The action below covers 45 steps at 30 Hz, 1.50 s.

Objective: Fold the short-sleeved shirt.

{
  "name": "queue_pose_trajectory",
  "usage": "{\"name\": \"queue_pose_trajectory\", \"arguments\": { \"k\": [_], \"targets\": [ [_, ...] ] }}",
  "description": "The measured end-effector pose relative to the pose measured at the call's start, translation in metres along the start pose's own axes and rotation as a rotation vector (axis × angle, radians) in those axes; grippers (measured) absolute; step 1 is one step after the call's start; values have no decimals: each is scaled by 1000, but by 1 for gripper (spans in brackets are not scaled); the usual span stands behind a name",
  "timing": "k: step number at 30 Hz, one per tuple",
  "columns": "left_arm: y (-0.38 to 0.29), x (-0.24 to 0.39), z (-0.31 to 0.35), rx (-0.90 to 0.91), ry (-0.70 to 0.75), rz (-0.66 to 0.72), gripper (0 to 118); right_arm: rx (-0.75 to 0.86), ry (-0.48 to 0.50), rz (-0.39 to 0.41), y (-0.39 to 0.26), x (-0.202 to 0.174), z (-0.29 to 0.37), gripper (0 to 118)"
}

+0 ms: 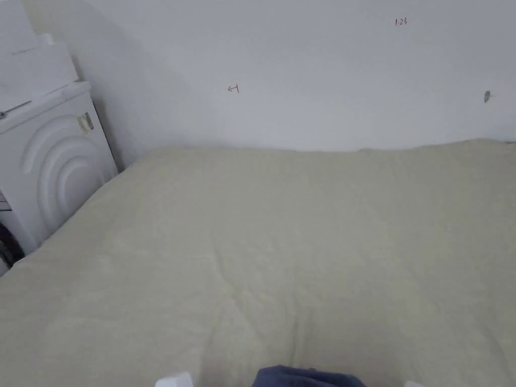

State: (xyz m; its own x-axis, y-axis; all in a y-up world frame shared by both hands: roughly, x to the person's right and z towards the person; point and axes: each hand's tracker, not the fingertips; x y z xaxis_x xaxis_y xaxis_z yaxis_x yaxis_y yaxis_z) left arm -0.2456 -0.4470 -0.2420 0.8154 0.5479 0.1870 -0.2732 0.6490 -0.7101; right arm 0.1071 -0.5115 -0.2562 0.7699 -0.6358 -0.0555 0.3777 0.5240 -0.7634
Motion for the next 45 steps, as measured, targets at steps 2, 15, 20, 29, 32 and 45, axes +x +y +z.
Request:
{"name": "queue_pose_trajectory", "arguments": {
  "k": [2,15,20,29,32,45],
  "targets": [
    [3,-16,-6,-57,-15,45,98,-68,-92,-41,-9,27,-16,1],
    [8,-43,-120,-384,-274,213,104,12,54,-126,-23,52,-4,1],
    [8,-18,-127,-409,-196,100,45,-14,18,-82,-15,40,8,1],
    [68,-68,-49,-189,-212,281,35,97,48,2,-9,6,76,0],
    [111,-126,-2,-35,-135,314,35,103,58,-9,-10,6,84,0],
    [149,-282,49,93,284,606,61,53,-12,-92,-18,25,74,0]
  ]
}}
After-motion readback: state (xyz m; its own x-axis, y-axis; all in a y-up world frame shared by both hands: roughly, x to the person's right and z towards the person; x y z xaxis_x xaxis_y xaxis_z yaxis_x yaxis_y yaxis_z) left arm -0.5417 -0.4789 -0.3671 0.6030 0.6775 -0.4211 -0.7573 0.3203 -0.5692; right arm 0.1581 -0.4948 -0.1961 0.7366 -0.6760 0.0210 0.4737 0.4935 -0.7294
